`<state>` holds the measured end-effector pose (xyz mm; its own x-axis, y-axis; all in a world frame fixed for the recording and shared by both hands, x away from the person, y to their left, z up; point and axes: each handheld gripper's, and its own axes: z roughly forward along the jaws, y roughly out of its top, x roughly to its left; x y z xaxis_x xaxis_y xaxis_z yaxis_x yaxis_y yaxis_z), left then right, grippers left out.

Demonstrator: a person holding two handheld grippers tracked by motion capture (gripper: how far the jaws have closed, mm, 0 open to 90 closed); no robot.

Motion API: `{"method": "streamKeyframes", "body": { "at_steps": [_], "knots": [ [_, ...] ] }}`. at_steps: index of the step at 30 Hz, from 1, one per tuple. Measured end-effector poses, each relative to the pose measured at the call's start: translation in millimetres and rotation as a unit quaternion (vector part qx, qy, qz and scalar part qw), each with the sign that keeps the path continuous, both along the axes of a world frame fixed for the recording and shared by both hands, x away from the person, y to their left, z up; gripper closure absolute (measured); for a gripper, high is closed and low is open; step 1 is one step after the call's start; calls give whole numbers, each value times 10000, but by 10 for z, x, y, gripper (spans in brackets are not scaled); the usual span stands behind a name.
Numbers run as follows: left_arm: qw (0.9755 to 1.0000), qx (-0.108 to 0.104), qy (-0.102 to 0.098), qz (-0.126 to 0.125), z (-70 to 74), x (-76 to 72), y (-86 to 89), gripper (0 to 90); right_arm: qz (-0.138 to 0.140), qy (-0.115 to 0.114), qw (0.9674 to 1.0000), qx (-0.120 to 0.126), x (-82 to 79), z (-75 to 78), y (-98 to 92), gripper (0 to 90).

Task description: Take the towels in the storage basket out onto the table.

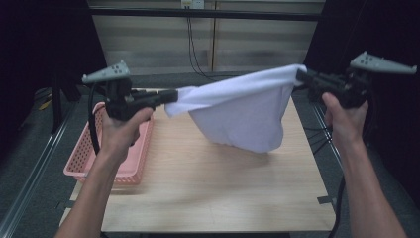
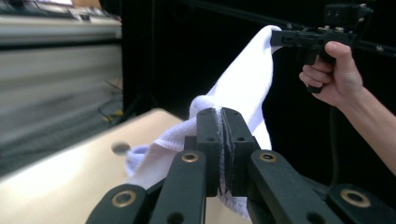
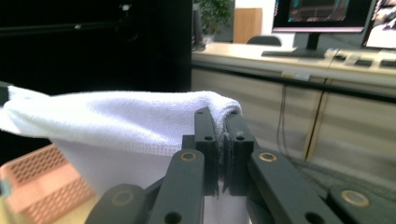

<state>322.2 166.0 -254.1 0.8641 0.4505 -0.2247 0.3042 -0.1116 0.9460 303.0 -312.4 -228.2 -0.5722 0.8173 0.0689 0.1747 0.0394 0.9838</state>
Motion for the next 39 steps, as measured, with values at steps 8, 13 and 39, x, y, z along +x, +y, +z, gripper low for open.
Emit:
{"method": "streamKeyframes", "body": {
  "at_steps": [8, 13, 39],
  "knots": [
    [9936, 318, 1066, -179, -1169, -478, 104, 868, 627, 1035, 9923, -273, -689, -1108, 41, 864],
    [9876, 390, 1498, -277, -1603, -797, 180, 863, 819, 1456, 9857, -201, -1090, -1560, 74, 864],
    [9597, 2107, 1787, -522, -2449, -268, -470, 773, 427, 2494, 9625, -973, -700, -2473, -12, 702]
  ]
}}
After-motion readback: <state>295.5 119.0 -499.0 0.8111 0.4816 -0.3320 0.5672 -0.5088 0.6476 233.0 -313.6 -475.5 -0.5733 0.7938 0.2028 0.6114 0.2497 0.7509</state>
